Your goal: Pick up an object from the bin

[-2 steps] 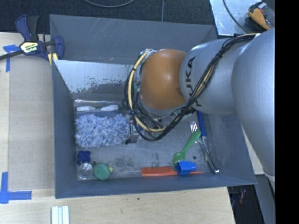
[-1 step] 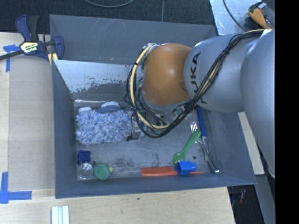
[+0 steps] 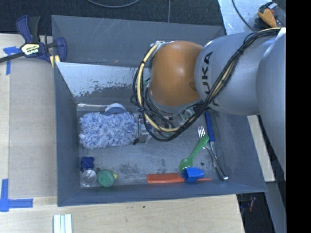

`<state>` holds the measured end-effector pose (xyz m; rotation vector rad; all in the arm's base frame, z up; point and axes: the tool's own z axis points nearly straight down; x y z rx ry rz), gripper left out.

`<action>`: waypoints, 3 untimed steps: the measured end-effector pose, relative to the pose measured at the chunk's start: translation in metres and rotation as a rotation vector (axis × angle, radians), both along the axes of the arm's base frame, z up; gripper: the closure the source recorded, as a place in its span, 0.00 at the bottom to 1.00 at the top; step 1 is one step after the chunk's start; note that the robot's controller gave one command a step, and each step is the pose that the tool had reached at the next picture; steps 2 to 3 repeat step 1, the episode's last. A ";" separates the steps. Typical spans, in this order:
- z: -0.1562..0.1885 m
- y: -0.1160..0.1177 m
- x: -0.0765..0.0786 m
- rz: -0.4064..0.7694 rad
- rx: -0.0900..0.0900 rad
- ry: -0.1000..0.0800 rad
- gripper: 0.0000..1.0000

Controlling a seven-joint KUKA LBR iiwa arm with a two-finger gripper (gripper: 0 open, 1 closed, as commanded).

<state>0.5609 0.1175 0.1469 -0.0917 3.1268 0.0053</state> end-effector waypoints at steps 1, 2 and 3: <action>0.042 0.000 0.000 -0.001 0.000 0.000 1.00; 0.042 0.000 0.000 -0.001 0.000 0.000 1.00; 0.042 0.000 0.000 -0.001 0.000 0.000 1.00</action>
Offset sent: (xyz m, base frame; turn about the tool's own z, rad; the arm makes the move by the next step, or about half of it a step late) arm -0.0007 -0.0002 0.0344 0.0005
